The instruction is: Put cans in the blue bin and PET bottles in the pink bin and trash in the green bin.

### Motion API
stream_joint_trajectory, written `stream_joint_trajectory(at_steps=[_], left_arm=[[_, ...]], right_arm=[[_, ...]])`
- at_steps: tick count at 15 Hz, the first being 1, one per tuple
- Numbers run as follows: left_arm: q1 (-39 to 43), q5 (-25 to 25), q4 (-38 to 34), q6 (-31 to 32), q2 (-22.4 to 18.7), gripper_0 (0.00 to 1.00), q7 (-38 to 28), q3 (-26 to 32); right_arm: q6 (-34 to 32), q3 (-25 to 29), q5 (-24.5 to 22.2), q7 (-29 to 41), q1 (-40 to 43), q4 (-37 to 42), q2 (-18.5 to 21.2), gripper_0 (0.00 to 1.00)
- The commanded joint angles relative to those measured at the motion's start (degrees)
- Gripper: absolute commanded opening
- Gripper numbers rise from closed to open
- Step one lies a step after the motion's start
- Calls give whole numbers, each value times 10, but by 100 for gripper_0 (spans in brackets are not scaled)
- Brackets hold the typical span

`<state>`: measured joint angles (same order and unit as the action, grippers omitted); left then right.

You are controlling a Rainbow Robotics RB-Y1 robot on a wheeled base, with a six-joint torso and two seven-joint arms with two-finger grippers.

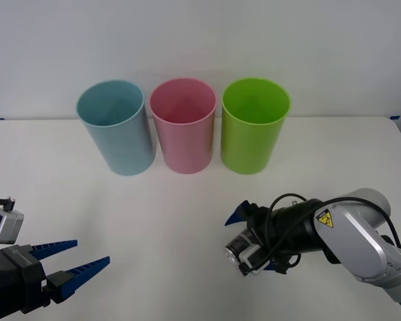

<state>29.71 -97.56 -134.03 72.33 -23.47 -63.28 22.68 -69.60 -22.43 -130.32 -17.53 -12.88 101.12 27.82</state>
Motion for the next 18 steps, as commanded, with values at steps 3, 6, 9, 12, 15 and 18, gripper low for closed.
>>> stream_joint_trajectory(at_steps=[3, 6, 9, 12, 15, 18], left_arm=[[0, 0, 0, 0, 0, 100, 0, 0], [0, 0, 0, 0, 0, 100, 0, 0], [0, 0, 0, 0, 0, 100, 0, 0], [0, 0, 0, 0, 0, 100, 0, 0], [0, 0, 0, 0, 0, 100, 0, 0], [0, 0, 0, 0, 0, 100, 0, 0]], right_arm=[[0, -15, -33, -5, -9, 0, -8, 2], [0, -15, -36, -2, -8, 0, -7, 0], [0, -15, -35, -5, -8, 0, -5, 0], [1, 0, -5, -6, -8, 0, -4, 0], [8, 41, 76, -9, 4, 7, 2, 0], [11, 97, 163, 0, 60, 59, 16, 0]])
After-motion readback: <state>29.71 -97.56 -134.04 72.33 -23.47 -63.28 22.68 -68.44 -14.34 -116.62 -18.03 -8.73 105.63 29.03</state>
